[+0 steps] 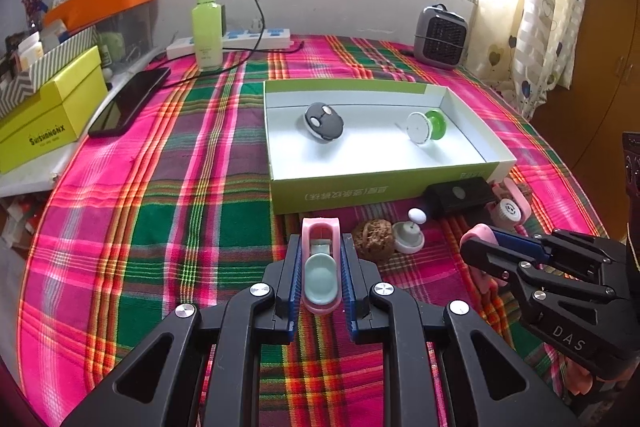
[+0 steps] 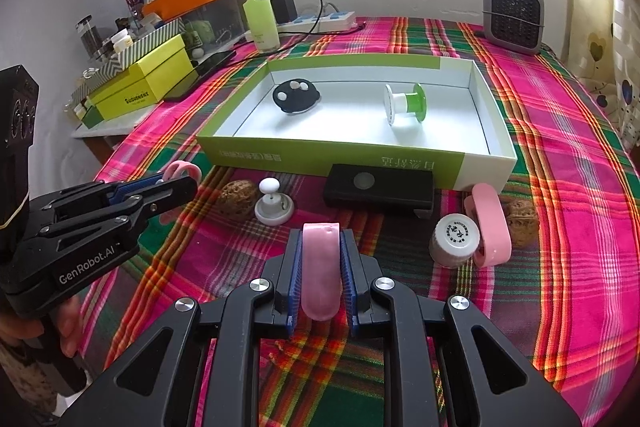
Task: Organize objects
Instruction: 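Grasp the pink oval clip with the right gripper while the left holds its clip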
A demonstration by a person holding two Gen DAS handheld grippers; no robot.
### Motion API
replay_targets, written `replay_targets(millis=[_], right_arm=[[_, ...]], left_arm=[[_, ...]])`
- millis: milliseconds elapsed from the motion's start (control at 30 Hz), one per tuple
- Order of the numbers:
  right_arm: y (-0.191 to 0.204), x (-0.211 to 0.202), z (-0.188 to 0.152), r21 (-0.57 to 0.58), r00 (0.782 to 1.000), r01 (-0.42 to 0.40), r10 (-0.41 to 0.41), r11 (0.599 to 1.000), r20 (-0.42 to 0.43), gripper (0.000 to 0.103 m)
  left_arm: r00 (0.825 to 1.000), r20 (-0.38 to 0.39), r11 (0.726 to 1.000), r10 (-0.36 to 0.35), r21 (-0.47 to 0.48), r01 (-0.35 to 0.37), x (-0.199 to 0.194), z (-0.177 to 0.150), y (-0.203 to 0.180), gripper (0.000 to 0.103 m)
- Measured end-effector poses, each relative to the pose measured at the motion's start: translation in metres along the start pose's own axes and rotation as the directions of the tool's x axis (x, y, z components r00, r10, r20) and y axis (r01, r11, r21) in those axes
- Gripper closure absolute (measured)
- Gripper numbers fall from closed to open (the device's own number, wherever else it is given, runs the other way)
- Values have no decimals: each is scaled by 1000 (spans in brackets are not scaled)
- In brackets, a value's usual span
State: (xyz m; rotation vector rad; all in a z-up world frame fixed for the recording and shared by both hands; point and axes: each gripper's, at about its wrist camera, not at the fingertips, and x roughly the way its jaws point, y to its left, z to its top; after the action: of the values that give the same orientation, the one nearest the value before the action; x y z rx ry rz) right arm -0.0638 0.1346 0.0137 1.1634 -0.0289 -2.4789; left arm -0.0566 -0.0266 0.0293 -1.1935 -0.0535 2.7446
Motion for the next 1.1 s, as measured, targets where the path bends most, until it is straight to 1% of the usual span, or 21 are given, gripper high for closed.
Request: replay_targets(millis=[500,667,767,900,1000,1067,1100], right_arm=[[2,-7,4,-7,1000,-12,12,1000,17,84],[1,-10,9,-10,999,-15,16,1000,33,84],[0,-10,11,-14,999,-4,4,1000,34,84],[-1,-3,6,-17,1000,-26,26,1000,7,84],[2,-3,6,-26,999,-46,46,999,18,84],[4,-1,7,-41,999,-35,35,999,16,80],[5,0,7,-53,1000,-21,22,998,15,76]], left_arm=[[1000,9,1000,-9,-1,9,-3,1,-3,87],[1000,16,1000,-9,-5,10,-4,7,-4,87],[1000,16,1000,-11,-12,11,-2,10,-3,87],[1000,8,1000,-11,-14,11,0,11,-3,87],[1000,0,1000,-12,-14,12,3,10,-3,87],[1000,-2,1000,-14,-13,14,4,9,-3,87],[1000,-2,1000,-14,-14,14,4,9,-3,87]])
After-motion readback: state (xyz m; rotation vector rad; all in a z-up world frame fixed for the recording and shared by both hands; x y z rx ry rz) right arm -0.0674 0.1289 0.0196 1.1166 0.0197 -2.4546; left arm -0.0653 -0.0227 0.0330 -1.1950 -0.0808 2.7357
